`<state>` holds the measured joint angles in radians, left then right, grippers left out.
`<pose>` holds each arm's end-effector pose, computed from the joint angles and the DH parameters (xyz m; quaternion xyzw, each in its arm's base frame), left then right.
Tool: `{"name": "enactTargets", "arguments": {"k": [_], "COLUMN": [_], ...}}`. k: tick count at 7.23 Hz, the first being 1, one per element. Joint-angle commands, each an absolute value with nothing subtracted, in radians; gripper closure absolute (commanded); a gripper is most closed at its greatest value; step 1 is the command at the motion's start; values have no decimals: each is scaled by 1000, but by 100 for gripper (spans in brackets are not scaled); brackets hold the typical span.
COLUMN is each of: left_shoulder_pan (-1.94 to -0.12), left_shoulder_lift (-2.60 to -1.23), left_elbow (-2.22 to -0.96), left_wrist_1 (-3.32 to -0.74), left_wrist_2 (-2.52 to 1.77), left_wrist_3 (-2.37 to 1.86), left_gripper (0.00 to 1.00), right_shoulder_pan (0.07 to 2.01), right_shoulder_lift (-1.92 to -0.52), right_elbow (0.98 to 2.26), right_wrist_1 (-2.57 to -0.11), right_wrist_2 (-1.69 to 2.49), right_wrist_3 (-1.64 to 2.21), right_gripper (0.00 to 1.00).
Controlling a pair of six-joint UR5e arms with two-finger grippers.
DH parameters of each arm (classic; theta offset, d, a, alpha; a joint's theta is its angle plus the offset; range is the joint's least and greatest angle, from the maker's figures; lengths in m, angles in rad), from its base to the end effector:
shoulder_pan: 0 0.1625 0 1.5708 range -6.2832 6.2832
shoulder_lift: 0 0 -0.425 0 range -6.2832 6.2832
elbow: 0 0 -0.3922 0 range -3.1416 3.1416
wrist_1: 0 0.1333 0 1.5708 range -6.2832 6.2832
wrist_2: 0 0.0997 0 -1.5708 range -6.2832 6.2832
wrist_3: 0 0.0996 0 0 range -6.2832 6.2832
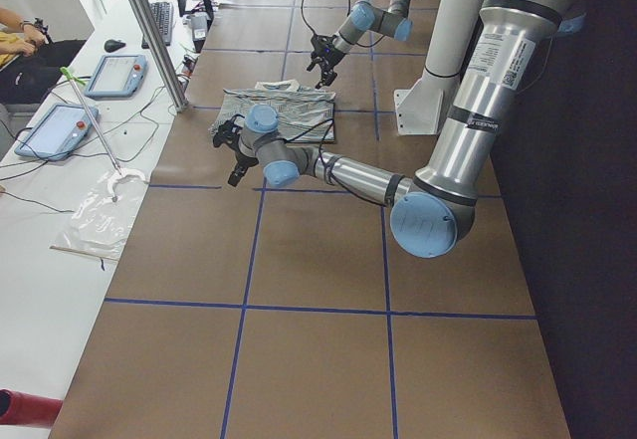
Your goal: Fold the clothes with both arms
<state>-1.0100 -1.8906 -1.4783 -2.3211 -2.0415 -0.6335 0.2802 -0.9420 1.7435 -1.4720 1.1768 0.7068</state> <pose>0.2684 -0.5931 0.4445 0.2618 0.4270 0.0782 0.8620 -0.5838 -0.3465 0.2035 0.3792 -0.2633 -0.1725 0.8701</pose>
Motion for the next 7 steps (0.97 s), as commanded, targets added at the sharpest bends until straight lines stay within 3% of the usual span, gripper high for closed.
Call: {"name": "enactTargets", "arguments": {"k": [1,3,7], "left_shoulder_pan": [-1009,-1008,-1008], "left_shoulder_lift": [-1890,-1893,-1896], "left_elbow": [-1479,-1476,-1471], "left_wrist_1": [-2321,-2319,-2319], "left_wrist_2": [-2042,-2042,-2040], "left_wrist_3": [-634,-634,-634], "left_gripper": [0,0,0], "right_shoulder_pan": [233,223,204], "right_shoulder_lift": [-950,-953,-956], "right_elbow": [1708,1686,1684], "right_wrist_1": [-1503,-1509,-1516], "right_wrist_2": [1167,1169,1169], "right_wrist_3": [620,562,560], "right_gripper": [21,30,38]}}
